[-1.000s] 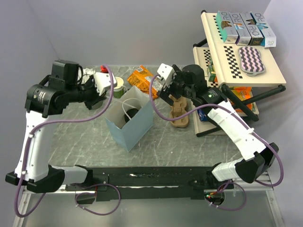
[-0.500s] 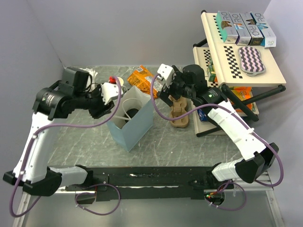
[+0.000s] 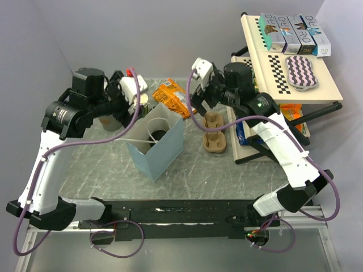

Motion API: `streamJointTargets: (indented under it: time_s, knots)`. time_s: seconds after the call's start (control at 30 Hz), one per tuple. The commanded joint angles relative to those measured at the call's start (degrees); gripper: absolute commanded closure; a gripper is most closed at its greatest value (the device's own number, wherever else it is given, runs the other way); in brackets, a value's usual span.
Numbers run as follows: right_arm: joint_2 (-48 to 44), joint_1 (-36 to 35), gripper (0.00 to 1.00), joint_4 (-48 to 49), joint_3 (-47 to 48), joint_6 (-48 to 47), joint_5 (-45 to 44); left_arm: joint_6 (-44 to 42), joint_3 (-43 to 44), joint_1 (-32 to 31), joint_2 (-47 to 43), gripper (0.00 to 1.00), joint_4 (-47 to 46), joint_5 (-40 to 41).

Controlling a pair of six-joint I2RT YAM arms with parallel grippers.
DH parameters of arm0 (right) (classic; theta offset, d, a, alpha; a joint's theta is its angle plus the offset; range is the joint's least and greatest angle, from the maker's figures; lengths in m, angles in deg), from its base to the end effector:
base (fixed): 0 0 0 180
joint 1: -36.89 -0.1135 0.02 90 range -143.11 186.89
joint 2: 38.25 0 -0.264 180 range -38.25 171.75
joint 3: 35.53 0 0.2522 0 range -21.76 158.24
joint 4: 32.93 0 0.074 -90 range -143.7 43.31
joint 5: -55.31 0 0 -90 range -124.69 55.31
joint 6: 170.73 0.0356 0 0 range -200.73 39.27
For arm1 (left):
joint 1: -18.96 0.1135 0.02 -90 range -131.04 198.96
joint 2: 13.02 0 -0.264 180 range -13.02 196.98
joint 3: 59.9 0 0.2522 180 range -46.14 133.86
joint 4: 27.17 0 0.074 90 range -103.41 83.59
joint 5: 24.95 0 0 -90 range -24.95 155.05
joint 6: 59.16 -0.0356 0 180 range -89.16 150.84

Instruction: Pack the takeout coffee

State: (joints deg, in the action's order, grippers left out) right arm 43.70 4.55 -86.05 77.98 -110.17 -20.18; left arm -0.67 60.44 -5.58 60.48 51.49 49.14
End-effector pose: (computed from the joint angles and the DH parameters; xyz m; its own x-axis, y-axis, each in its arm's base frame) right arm 0.2477 0.1674 0.4670 0.0809 -0.5120 -0.8552 -0.7751 0.5071 -0.3769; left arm 0.1865 -0.0959 0.4935 -0.0894 0.5934 -0.8000 0.7718 0.5489 0.3209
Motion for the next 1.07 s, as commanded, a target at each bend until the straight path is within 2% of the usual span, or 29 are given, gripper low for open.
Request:
streamJointTargets:
  time_s: [0.0, 0.03, 0.17, 0.33, 0.43, 0.53, 0.7, 1.03]
  knots:
    - [2.0, 0.0, 0.0, 2.2, 7.5, 9.6, -8.2, 12.6, 1.1, 2.1, 0.2, 0.01, -19.1, 4.2]
    - [2.3, -0.2, 0.0, 4.2, 8.3, 13.5, -10.5, 14.4, 0.8, 2.7, 0.3, 0.0, -21.9, 5.4]
    - [6.4, -1.2, 0.0, 6.4, 14.4, 17.6, -21.1, 25.4, -1.3, 8.0, 0.8, 0.01, -32.4, 9.1]
    - [9.0, -2.4, 0.0, 9.8, 21.4, 17.9, -25.4, 39.7, -3.8, 19.4, 1.4, 0.01, -42.0, 11.0]
    - [7.2, -3.1, 0.0, 16.5, 17.3, 17.0, -25.7, 44.3, -6.7, 22.7, 1.2, 0.01, -45.1, 12.6]
    - [3.4, -5.1, 0.0, 23.5, 10.3, 14.4, -26.7, 48.8, -8.1, 26.7, 1.7, 0.01, -45.8, 9.1]
    - [3.7, -8.2, 0.0, 25.5, 8.5, 11.1, -32.2, 48.3, -9.9, 28.1, 1.2, 0.01, -46.4, 8.6]
    - [5.7, -9.5, 0.0, 26.1, 9.9, 8.9, -32.6, 45.7, -11.1, 28.5, -0.7, 0.0, -47.1, 10.4]
